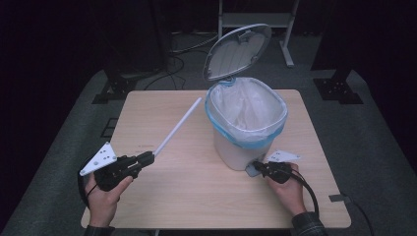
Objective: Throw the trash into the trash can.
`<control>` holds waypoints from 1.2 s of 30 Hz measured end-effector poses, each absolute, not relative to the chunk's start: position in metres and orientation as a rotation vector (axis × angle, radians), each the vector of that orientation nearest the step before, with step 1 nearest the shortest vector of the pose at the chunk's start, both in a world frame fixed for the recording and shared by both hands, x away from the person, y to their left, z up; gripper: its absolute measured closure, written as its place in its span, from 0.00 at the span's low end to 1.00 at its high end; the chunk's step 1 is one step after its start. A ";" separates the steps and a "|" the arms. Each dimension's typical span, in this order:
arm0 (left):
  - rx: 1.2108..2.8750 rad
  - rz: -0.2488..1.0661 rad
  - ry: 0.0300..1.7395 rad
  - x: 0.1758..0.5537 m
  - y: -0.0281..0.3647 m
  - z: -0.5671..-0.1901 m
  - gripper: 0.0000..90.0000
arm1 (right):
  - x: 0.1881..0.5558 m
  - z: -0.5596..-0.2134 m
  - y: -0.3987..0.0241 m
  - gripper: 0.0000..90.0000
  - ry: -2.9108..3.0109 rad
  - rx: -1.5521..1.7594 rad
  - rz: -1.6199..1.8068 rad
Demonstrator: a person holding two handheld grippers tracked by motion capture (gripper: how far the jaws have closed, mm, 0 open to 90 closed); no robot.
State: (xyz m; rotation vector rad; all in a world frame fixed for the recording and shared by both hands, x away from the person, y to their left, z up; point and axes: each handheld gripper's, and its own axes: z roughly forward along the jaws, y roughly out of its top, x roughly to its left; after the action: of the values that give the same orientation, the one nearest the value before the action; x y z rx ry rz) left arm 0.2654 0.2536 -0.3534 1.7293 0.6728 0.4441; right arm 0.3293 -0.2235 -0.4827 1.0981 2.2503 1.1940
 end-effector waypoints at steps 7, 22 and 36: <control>1.726 0.424 0.637 0.269 0.250 -0.341 0.90 | 0.329 -0.483 -0.224 1.00 2.250 1.099 1.196; 1.704 0.426 0.555 0.275 0.235 -0.312 0.90 | 0.329 -0.483 -0.223 1.00 2.251 1.097 1.196; 1.697 0.407 0.498 0.287 0.223 -0.287 0.90 | 0.329 -0.483 -0.223 1.00 2.250 1.099 1.197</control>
State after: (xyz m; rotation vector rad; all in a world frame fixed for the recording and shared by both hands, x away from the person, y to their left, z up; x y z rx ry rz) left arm 0.2870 0.2230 -0.2874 1.6972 0.4983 0.4068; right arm 0.3293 -0.2234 -0.4827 1.0994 2.2501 1.1968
